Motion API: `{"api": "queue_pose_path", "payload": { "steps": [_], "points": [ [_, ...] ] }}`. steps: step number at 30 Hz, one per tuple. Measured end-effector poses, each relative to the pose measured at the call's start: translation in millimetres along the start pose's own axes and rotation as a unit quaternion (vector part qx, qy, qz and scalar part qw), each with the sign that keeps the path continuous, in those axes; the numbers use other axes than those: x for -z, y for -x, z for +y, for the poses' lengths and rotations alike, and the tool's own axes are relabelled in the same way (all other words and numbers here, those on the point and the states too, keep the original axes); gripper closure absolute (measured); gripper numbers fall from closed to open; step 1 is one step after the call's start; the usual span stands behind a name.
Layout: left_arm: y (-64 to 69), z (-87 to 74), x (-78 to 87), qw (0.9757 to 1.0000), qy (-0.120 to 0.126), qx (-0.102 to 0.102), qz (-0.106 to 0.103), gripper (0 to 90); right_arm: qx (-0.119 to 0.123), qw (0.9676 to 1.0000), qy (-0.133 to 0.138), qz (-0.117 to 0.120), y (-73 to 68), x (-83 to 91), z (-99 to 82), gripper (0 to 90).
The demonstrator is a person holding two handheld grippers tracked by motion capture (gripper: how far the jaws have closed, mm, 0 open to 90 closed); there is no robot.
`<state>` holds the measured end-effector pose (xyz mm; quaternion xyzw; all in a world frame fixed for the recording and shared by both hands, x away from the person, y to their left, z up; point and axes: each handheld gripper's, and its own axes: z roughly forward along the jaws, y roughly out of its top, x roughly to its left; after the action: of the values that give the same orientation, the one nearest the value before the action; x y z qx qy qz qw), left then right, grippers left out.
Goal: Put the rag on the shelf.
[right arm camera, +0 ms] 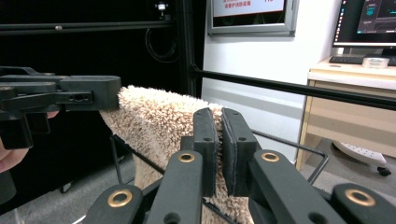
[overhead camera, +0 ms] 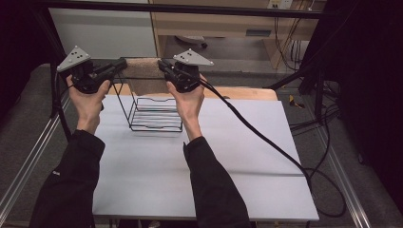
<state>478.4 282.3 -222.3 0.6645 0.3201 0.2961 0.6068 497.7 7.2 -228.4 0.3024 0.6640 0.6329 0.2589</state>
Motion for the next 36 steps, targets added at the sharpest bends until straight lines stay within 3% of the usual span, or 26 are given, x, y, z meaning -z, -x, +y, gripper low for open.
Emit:
{"api": "queue_pose_path", "payload": {
  "steps": [9, 22, 25, 31, 36],
  "points": [
    [9.3, -12.2, 9.0, 0.9998, -0.016, 0.006, -0.011, 86.0, 0.006, 0.9997, -0.022, 0.008, -2.9, 7.1, -7.2, 84.7],
    [13.3, -29.3, 13.5, 0.9976, -0.067, 0.007, -0.015, 83.9, 0.038, 0.9969, -0.061, 0.031, -6.9, 13.9, -13.9, 84.3],
    [12.9, -26.7, 15.3, 0.9973, -0.071, 0.013, -0.018, 82.4, 0.043, 0.9963, -0.066, 0.033, -7.2, 14.5, -15.0, 84.3],
    [13.6, -8.9, 17.9, 0.998, -0.054, 0.024, -0.021, 80.2, 0.049, 0.9955, -0.072, 0.035, -7.0, 15.0, -16.7, 84.2],
    [18.2, -4.3, 13.0, 0.9958, -0.083, 0.029, -0.025, 86.2, 0.051, 0.9953, -0.074, 0.036, -7.5, 14.7, -18.8, 84.0]
  ]
}}
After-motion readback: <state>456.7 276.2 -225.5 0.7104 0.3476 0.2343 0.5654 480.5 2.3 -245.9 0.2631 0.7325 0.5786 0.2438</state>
